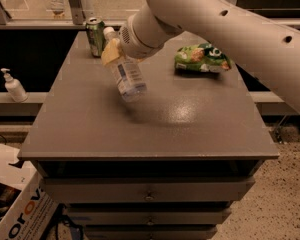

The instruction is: Place blue plastic bottle upright

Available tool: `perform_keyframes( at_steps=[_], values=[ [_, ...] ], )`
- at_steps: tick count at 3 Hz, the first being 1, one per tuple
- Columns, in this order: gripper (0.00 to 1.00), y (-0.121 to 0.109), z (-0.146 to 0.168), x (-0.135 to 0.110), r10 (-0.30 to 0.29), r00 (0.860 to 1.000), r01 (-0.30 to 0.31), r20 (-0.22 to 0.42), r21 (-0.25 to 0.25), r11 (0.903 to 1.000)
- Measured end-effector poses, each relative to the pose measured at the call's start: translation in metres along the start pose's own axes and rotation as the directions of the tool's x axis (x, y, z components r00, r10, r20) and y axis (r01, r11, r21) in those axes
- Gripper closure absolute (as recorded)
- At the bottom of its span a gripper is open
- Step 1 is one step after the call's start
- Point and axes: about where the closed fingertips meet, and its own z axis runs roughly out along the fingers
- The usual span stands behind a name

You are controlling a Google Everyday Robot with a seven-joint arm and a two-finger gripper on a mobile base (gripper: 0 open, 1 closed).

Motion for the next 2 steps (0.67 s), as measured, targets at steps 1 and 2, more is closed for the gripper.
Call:
perform_keyframes(
  at_steps=[1,2],
  values=[
    [1.00,-0.0106,-0.0059,0.0141,-0.106,0.987,0.114,-0.121,0.056,0.9920],
    [1.00,-0.0128,-0.0069,0.0189,-0.136,0.981,0.145,-0.141,0.052,0.9881]
  ],
)
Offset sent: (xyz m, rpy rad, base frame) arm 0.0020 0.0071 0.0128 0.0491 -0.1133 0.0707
